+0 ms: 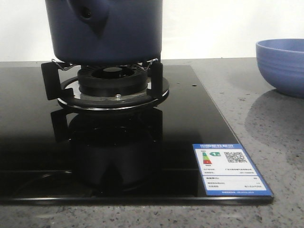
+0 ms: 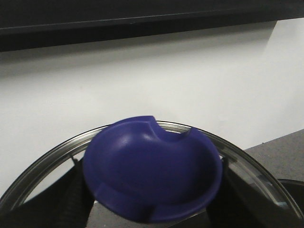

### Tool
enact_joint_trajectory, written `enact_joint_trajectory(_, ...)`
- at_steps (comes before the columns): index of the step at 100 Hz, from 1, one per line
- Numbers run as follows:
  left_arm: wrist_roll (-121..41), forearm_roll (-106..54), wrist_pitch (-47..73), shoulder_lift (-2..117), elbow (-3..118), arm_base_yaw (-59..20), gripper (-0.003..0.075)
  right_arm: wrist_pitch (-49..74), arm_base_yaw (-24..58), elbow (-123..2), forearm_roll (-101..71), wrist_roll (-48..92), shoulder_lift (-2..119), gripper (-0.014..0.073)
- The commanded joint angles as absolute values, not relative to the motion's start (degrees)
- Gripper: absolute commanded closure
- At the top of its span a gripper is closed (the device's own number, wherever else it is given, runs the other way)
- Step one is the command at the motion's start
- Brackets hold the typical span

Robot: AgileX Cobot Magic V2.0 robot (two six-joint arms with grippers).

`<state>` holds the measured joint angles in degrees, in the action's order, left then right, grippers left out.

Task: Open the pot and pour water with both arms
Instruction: 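Lift the bowl with the right gripper and carry it toward the pot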

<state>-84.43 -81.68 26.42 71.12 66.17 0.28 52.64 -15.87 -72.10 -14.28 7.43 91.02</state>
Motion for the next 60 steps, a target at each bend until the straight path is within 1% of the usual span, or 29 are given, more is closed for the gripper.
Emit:
enact_joint_trajectory(1, -83.8, -84.6, 26.6, 69.2, 68.5, 0.3, 0.0402, 50.5, -16.2, -74.2, -14.6, 7.3, 89.0, 0.0662)
enact_joint_trajectory(22, -83.8, -84.6, 26.3, 69.2, 68.5, 0.3, 0.0399, 50.5, -16.2, -74.2, -14.6, 7.3, 89.0, 0.0657)
enact_joint_trajectory(33, -83.8, -84.5, 26.3, 69.2, 68.5, 0.3, 0.0351, 50.7, -16.2, -74.2, -14.6, 7.3, 89.0, 0.0655)
enact_joint_trajectory(40, -83.8, -84.5, 26.3, 69.2, 68.5, 0.3, 0.0341, 51.5, -16.2, -74.5, -14.6, 7.3, 89.0, 0.0655)
enact_joint_trajectory(60, -83.8, -84.5, 26.3, 69.2, 68.5, 0.3, 0.0342, 56.4, -13.0, -80.9, -14.6, 7.3, 88.9, 0.0655)
